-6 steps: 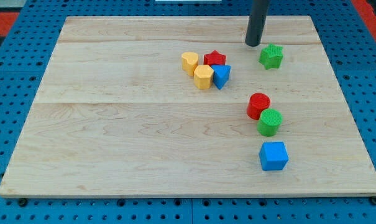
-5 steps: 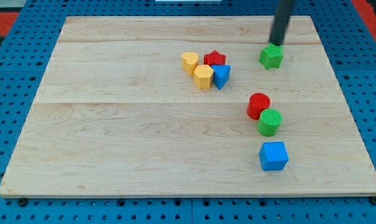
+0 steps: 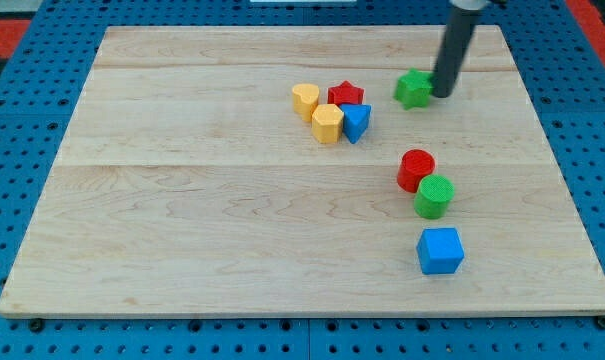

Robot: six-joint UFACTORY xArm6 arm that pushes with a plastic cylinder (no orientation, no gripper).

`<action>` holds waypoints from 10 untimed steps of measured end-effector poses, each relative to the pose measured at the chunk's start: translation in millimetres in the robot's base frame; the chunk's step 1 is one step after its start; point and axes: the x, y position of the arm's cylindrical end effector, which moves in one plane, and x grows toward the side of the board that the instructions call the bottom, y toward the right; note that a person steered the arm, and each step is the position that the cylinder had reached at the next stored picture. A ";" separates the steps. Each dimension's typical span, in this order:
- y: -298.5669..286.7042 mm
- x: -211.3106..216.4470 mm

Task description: Put the green star on top of the red star

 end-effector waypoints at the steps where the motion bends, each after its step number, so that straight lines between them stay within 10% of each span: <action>1: -42.9 -5.8; 10: -182.7 -56.1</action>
